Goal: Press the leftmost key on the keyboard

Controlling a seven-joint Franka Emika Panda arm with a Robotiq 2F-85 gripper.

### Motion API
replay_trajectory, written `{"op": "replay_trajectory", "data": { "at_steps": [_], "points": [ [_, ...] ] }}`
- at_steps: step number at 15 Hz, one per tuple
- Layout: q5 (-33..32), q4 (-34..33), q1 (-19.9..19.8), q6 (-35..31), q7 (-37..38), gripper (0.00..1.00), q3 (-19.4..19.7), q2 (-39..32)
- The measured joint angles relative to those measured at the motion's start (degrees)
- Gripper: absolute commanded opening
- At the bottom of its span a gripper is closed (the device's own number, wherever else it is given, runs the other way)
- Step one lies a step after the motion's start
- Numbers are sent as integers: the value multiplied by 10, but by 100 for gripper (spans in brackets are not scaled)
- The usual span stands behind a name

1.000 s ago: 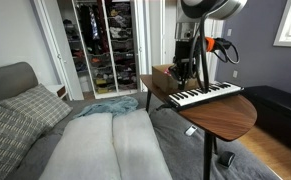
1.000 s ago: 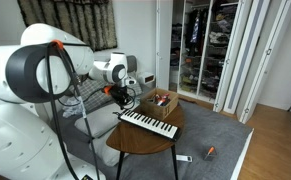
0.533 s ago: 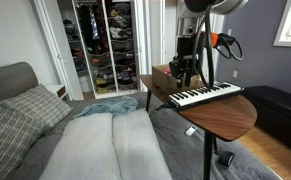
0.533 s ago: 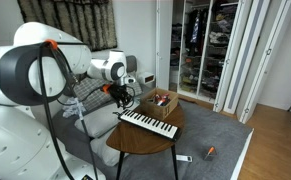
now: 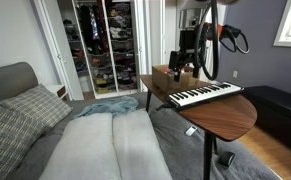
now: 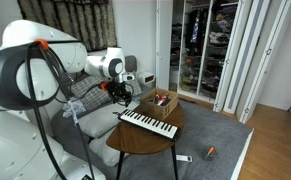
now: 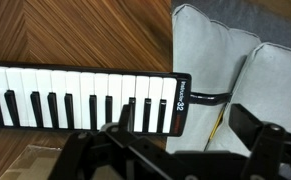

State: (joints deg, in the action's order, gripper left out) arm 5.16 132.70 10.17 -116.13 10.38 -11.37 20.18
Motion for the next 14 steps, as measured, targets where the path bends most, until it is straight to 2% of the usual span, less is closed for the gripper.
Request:
{"op": "replay_trajectory", "data": {
  "at_steps": [14],
  "points": [
    [-44,-18,-1,62,83,100,-26,39]
  ]
}}
